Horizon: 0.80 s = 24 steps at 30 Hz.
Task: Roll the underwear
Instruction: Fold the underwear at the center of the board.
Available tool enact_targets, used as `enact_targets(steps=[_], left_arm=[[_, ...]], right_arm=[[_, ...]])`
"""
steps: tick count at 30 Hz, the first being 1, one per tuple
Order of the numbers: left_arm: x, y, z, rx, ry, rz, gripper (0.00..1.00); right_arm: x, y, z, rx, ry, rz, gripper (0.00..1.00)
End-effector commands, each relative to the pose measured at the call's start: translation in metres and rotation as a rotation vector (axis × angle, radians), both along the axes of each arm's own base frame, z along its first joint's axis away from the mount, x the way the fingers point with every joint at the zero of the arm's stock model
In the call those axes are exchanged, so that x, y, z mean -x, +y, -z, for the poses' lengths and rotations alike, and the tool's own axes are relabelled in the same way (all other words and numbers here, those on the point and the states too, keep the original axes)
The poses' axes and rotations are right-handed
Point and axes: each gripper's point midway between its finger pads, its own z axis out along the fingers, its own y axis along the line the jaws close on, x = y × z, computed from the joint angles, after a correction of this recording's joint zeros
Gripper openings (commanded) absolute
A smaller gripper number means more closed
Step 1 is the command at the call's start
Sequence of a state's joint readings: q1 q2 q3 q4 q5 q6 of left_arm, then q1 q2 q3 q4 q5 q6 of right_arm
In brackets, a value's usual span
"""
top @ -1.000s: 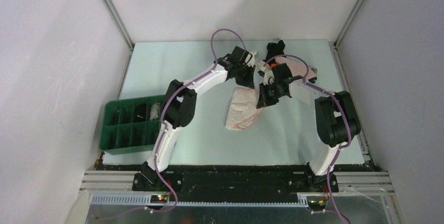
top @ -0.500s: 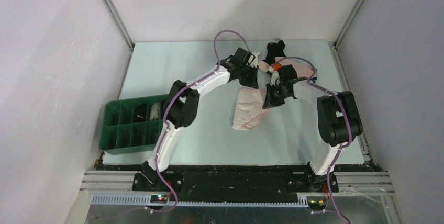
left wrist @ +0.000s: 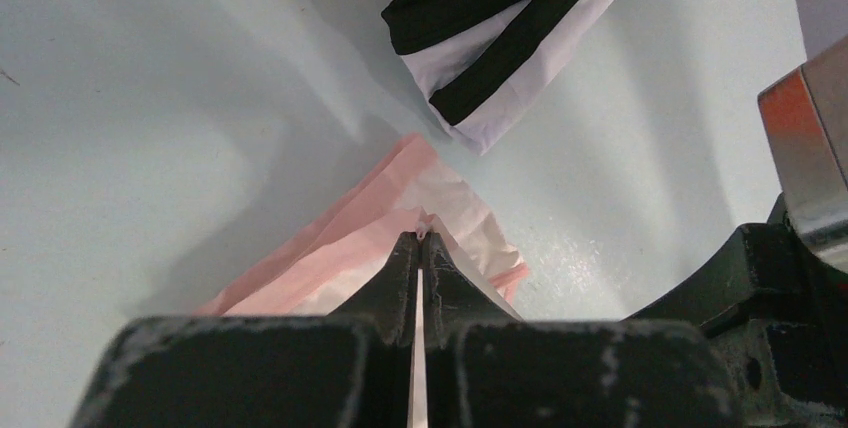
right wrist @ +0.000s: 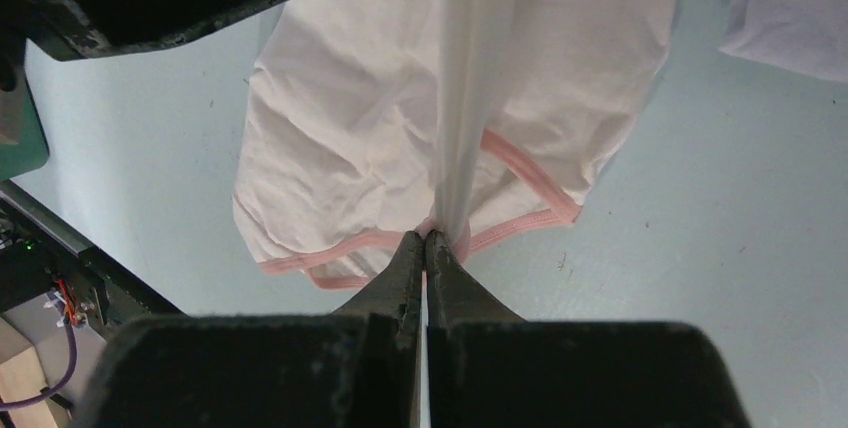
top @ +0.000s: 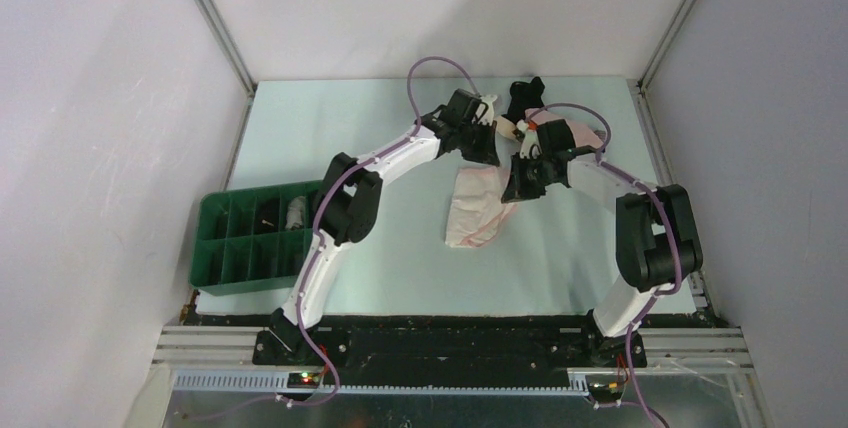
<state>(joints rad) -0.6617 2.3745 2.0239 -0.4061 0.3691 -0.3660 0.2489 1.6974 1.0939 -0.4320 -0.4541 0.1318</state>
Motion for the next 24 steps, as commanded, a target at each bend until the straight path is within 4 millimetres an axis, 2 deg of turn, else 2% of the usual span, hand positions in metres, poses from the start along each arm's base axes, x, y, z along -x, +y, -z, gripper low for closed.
enact_targets(steps=[1, 12, 15, 17, 19, 20, 22, 24], left_arm=[[-0.021, -0.016, -0.032, 0.092, -0.086, -0.014, 0.0], [-0.012, -0.032, -0.028, 0.159, -0.041, 0.012, 0.0], [-0.009, -0.042, -0.029, 0.201, -0.024, 0.021, 0.0], [-0.006, -0.052, -0.029, 0.24, -0.016, 0.033, 0.07], [0.0, -0.063, -0.035, 0.282, -0.009, 0.056, 0.28], [0.001, -0.067, -0.041, 0.308, -0.013, 0.065, 0.46], [0.003, -0.072, -0.057, 0.355, -0.013, 0.082, 0.65], [-0.001, -0.068, -0.085, 0.37, -0.057, 0.101, 0.74]], right_arm=[[0.011, -0.011, 0.003, 0.022, 0.054, 0.032, 0.0], [0.011, -0.019, 0.005, 0.048, 0.052, 0.04, 0.0], [0.011, -0.025, 0.005, 0.061, 0.054, 0.053, 0.0], [0.013, -0.032, 0.006, 0.068, 0.061, 0.073, 0.02], [0.014, -0.042, 0.007, 0.077, 0.075, 0.105, 0.14], [0.014, -0.047, 0.005, 0.063, 0.084, 0.13, 0.25], [0.011, -0.056, -0.01, 0.009, 0.071, 0.17, 0.36], [0.004, -0.069, -0.031, -0.035, 0.031, 0.219, 0.42]])
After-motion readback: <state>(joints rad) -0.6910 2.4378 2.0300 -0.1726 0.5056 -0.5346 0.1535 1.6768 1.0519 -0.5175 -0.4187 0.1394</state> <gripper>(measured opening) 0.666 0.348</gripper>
